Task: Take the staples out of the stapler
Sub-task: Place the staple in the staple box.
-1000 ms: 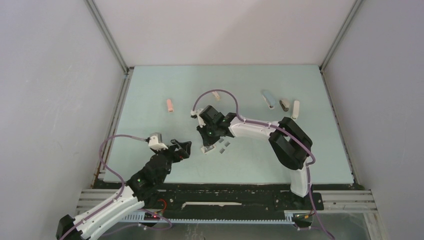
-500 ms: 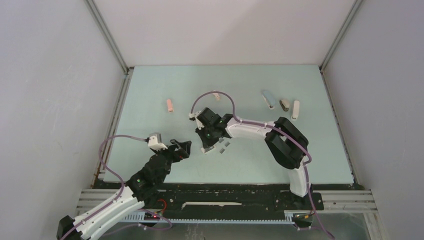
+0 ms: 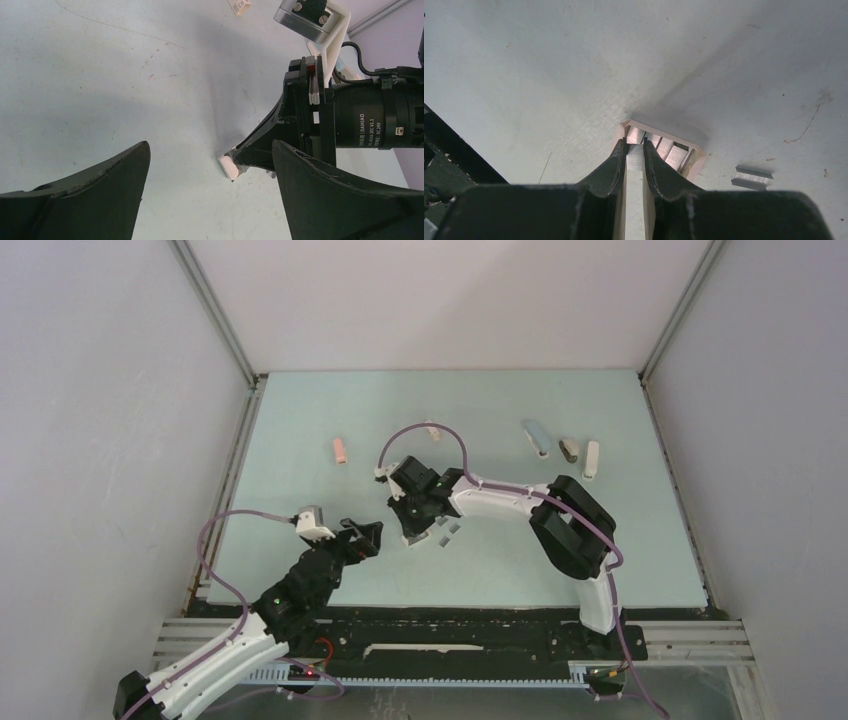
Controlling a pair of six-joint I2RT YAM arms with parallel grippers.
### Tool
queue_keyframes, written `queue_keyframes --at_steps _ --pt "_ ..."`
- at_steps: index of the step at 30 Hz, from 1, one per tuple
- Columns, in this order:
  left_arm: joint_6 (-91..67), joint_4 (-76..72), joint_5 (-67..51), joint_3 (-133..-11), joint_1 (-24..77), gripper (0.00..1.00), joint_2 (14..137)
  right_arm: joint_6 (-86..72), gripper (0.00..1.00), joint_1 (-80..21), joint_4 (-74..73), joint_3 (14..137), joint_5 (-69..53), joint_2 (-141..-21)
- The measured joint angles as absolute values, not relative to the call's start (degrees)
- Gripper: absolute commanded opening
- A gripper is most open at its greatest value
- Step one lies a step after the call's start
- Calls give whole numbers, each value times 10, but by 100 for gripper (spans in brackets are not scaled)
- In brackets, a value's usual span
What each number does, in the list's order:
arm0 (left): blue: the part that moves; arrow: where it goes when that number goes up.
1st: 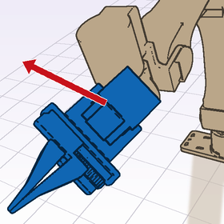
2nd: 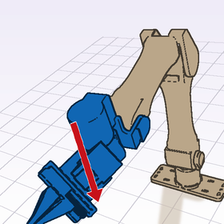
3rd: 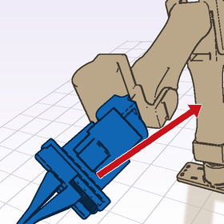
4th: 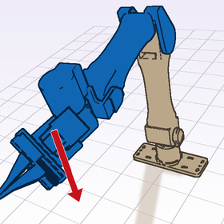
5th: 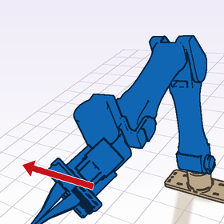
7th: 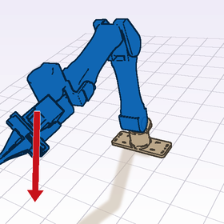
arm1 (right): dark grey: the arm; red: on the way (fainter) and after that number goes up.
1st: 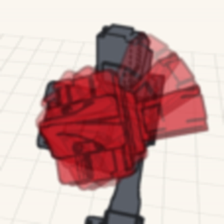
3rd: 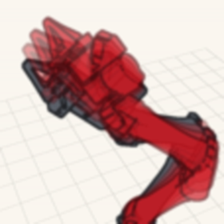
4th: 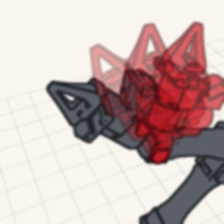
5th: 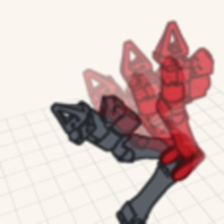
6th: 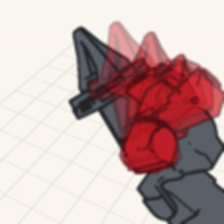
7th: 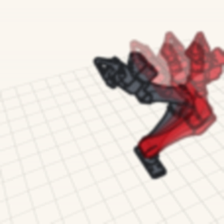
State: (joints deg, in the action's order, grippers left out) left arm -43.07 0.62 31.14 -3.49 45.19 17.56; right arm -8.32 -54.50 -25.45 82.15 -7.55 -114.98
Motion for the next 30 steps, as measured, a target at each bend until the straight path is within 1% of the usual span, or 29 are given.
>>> queue_keyframes --at_steps 16,24,30 --pt "-431 6 311 -35 452 97 176 -94 14 -546 -255 823 -73 -1158" --pt "-430 6 311 -35 452 97 176 -99 18 -544 -255 823 -76 -1158" --pt "-430 6 311 -35 452 97 176 -103 22 -541 -255 823 -81 -1158"
